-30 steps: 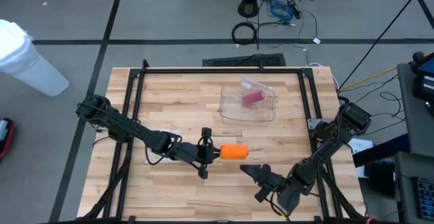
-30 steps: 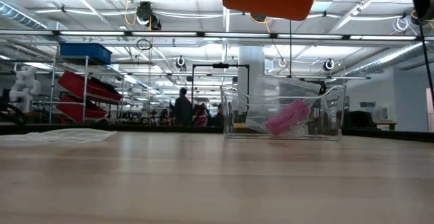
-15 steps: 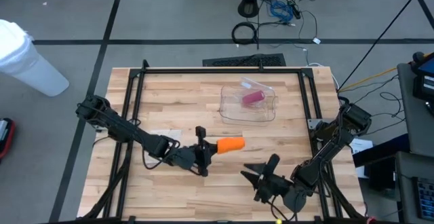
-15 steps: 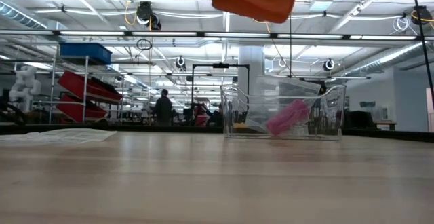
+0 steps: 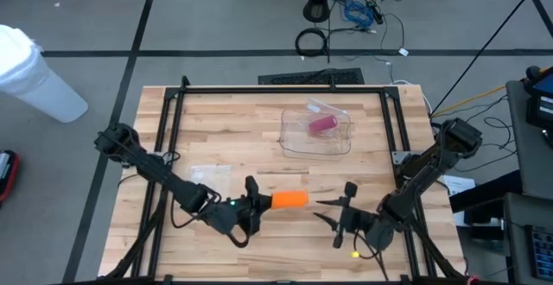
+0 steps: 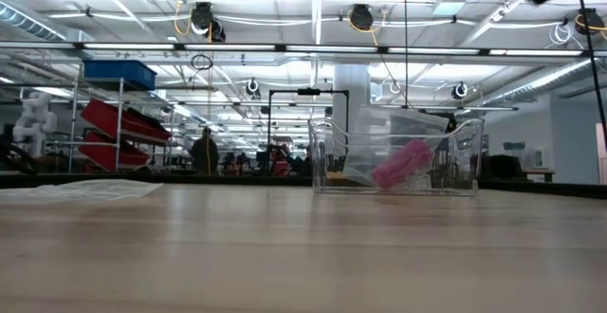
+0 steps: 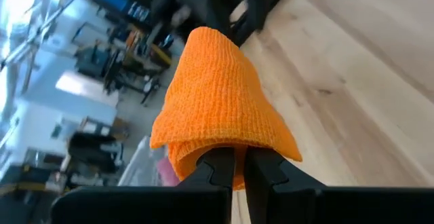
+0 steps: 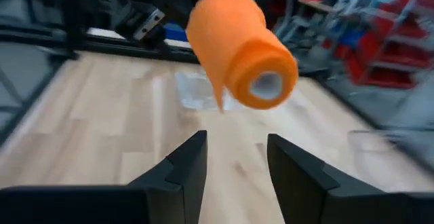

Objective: Roll bandage
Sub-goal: Roll the orange bandage

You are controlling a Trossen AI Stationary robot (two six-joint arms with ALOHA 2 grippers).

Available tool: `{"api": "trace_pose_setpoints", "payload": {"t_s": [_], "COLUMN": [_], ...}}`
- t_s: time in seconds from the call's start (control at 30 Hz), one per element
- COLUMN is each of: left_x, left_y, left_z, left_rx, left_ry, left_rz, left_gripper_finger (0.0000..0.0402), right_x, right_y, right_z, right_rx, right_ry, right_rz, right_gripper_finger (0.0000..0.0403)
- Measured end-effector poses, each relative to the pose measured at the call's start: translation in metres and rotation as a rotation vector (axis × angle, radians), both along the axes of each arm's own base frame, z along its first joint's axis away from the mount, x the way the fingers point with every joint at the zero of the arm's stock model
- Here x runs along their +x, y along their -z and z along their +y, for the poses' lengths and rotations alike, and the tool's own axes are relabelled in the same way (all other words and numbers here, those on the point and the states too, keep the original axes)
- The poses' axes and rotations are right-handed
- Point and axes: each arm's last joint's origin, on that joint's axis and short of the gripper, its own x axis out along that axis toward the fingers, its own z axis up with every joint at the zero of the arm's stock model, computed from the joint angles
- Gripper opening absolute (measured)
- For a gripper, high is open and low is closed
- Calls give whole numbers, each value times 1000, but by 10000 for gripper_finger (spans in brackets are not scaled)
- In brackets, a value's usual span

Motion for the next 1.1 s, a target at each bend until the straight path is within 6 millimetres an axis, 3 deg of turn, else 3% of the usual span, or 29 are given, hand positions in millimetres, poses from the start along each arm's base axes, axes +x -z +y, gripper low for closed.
{"api": "trace_pose_setpoints", "payload": {"t_s": [0.27,0.53,0.7,1.1], "left_x": [-1,-3,1,7], "left_y": [4,16,20,8], "left_z": [-3,-5,-5,-8], "left_rx": [110,342,364,155], "left_ry": [151,30,32,-29], "left_rz": [82,146,150,-25], "left_gripper_finger": [13,13,13,13], "right_x": [12,13,17,19], "right_y": [1,1,1,24], "right_z": [-16,-21,-25,-22], "right_rx": [207,121,122,300], "right_ry": [-313,-194,-179,-55], "right_rz": [-127,-131,-134,-123], "right_gripper_finger": [139,139,139,139]}}
